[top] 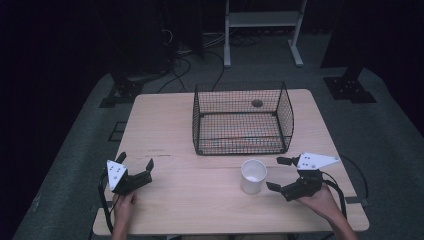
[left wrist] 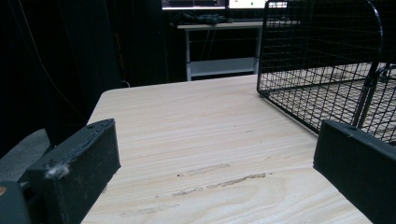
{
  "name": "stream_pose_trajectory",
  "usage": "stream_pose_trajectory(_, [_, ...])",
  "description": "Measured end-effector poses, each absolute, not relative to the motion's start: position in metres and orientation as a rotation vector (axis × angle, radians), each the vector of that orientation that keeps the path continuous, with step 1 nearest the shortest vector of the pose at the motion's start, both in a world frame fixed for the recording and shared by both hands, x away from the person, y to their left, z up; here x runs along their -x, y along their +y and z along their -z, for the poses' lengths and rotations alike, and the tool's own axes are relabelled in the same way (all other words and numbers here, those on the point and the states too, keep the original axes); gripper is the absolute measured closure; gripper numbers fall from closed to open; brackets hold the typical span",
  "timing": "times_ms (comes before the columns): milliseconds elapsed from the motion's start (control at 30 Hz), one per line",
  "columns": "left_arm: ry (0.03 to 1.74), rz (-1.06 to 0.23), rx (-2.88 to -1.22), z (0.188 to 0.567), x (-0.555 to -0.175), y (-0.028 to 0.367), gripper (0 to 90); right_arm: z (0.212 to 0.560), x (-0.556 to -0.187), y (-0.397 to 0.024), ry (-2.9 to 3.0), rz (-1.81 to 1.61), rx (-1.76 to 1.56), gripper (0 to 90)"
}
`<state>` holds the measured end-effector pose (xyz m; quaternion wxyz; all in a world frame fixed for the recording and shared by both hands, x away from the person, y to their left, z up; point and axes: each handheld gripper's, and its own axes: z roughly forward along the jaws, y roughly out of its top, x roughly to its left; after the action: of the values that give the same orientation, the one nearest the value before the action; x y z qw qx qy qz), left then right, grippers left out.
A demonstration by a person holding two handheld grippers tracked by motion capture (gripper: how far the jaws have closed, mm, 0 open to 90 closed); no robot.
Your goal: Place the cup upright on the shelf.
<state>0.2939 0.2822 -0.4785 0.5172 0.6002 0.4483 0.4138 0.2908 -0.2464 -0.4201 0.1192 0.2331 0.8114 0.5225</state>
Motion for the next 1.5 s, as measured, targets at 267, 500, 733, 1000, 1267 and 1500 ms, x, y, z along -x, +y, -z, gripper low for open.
stream_pose_trajectory(267, [1.074, -0.994, -1.442, 0.479, -0.294, 0.282, 0.0, 0.424, -0.293, -0.237, 2.396, -1.535, -0.673, 3.0])
stream_pose_trajectory(500, [1.073, -0.994, -1.443, 0.478, -0.294, 0.282, 0.0, 0.426, -0.298, -0.224, 2.428, -1.498, -0.664, 2.0])
stream_pose_trajectory(733, [1.061, -0.990, -1.445, 0.479, -0.293, 0.282, 0.0, 0.427, -0.302, -0.214, 2.456, -1.481, -0.641, 2.0])
stream_pose_trajectory(1000, [1.064, -0.990, -1.444, 0.479, -0.293, 0.282, 0.0, 0.434, -0.308, -0.207, 2.477, -1.475, -0.654, 2.0])
stream_pose_trajectory(1267, [1.060, -0.992, -1.446, 0.479, -0.293, 0.282, 0.0, 0.438, -0.311, -0.201, 2.493, -1.478, -0.654, 2.0])
stream_pose_trajectory(1500, [1.059, -0.992, -1.446, 0.479, -0.293, 0.282, 0.0, 0.442, -0.315, -0.198, 2.501, -1.488, -0.660, 4.7])
